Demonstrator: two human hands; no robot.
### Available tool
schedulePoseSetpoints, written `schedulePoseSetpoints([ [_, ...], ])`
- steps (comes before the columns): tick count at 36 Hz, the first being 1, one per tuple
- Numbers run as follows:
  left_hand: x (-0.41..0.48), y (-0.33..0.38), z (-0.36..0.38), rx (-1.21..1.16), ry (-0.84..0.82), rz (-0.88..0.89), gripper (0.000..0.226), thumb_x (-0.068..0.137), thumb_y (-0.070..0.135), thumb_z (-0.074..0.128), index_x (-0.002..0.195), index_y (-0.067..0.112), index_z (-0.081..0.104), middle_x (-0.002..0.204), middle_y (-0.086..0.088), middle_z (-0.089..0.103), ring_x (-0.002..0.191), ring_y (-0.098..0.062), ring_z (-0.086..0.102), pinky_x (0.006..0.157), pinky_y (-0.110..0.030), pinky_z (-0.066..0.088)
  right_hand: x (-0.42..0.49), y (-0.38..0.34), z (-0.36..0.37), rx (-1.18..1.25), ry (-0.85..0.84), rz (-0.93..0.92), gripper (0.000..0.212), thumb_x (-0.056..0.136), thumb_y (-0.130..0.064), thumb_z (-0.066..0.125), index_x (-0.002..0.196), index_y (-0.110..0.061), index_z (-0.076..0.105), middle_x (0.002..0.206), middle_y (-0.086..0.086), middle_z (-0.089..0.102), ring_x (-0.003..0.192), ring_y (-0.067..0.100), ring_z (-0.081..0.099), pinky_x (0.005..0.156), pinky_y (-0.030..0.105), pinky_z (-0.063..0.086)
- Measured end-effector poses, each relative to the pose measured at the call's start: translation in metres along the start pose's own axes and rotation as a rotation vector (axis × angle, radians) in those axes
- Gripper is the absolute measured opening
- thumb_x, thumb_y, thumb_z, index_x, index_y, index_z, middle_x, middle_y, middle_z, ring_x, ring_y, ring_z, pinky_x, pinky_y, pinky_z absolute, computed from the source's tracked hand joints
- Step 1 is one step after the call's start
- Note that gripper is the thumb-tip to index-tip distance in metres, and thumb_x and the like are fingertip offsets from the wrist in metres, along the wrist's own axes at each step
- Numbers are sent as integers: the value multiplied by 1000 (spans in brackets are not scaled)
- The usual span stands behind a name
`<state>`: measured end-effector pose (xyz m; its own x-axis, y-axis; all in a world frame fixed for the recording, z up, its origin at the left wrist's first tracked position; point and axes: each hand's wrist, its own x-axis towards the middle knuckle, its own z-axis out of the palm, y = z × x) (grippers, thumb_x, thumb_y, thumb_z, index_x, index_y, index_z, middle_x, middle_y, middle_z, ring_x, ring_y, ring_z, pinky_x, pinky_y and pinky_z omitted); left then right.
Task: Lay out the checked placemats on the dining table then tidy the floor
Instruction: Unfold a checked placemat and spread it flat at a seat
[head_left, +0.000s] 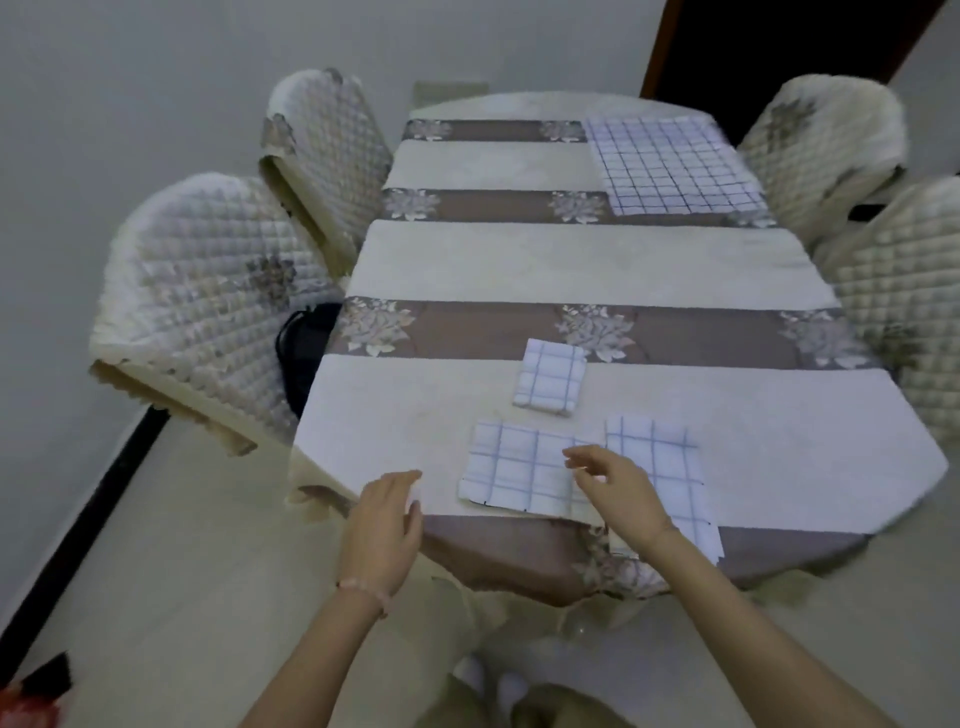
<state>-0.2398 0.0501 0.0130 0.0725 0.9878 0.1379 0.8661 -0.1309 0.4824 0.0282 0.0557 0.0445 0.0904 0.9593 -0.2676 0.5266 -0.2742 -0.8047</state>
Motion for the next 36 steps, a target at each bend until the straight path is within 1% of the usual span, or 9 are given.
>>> schedulePoseSetpoints([
  [7, 18, -24, 24, 339, -285, 137, 54, 76, 39, 37, 110, 10, 69, 115, -8, 69, 102, -27, 68, 80, -44, 54, 36, -3, 1, -422, 14, -24, 44, 95, -14, 45, 139, -17, 45, 144, 3, 44, 134, 21, 37, 109, 28, 30],
  [13, 15, -26, 25, 406, -345, 166, 55, 76, 43, 35, 111, 17, 69, 117, -1, 68, 104, -20, 67, 87, -36, 53, 55, 5, 10, -717, -20, 13, 47, 95, -18, 44, 141, -16, 39, 140, 4, 44, 131, 23, 35, 104, 31, 35],
  [17, 14, -30, 25, 407, -395, 153, 55, 78, 43, 35, 117, 17, 65, 123, -1, 65, 109, -22, 65, 98, -32, 27, 58, 7, 13, -754, 2, 20, 41, 93, -16, 46, 134, -15, 46, 131, 6, 47, 122, 25, 41, 98, 32, 41],
  [22, 14, -31, 22, 388, -484, 92, 54, 85, 45, 31, 119, 19, 65, 126, 0, 63, 115, -20, 60, 102, -31, 23, 57, 5, 13, -732, 94, 28, 27, 93, -17, 47, 116, -11, 60, 119, 7, 55, 115, 23, 46, 92, 31, 43],
  [26, 15, -29, 24, 403, -549, 90, 70, 96, 47, 4, 119, 18, 64, 126, 0, 63, 118, -21, 56, 105, -32, 19, 46, -7, 4, -545, 144, 45, 16, 92, -20, 50, 101, -15, 62, 104, 4, 59, 97, 22, 55, 73, 31, 45],
  [29, 17, -25, 20, 391, -560, 63, 60, 90, 47, 21, 117, 18, 66, 125, -1, 64, 111, -21, 64, 103, -32, 35, 31, -18, -7, -321, 190, 57, 9, 91, -22, 53, 84, -20, 57, 83, 5, 62, 78, 24, 57, 59, 30, 38],
  [32, 21, -17, 11, 288, -551, 41, 76, 80, 52, 12, 142, 18, 38, 153, -1, 30, 140, -21, 32, 114, -34, 22, 11, -26, -15, 119, 209, 87, 11, 90, -19, 57, 83, -12, 62, 82, 9, 62, 75, 23, 55, 64, 34, 44],
  [34, 26, -4, 5, 55, -539, 8, 61, 93, 49, 20, 148, 20, 22, 157, 1, 18, 144, -16, 17, 116, -25, 10, -1, -30, -17, 352, 222, 126, 13, 91, -18, 57, 90, -7, 63, 86, 14, 63, 79, 24, 58, 67, 37, 51],
  [36, 30, 15, -5, -268, -516, -88, 51, 97, 35, 41, 144, 18, 31, 150, 2, 33, 138, -12, 29, 110, -20, 20, -10, -30, -15, 481, 209, 176, 17, 92, -20, 57, 99, -7, 63, 94, 14, 65, 85, 22, 60, 69, 34, 53],
])
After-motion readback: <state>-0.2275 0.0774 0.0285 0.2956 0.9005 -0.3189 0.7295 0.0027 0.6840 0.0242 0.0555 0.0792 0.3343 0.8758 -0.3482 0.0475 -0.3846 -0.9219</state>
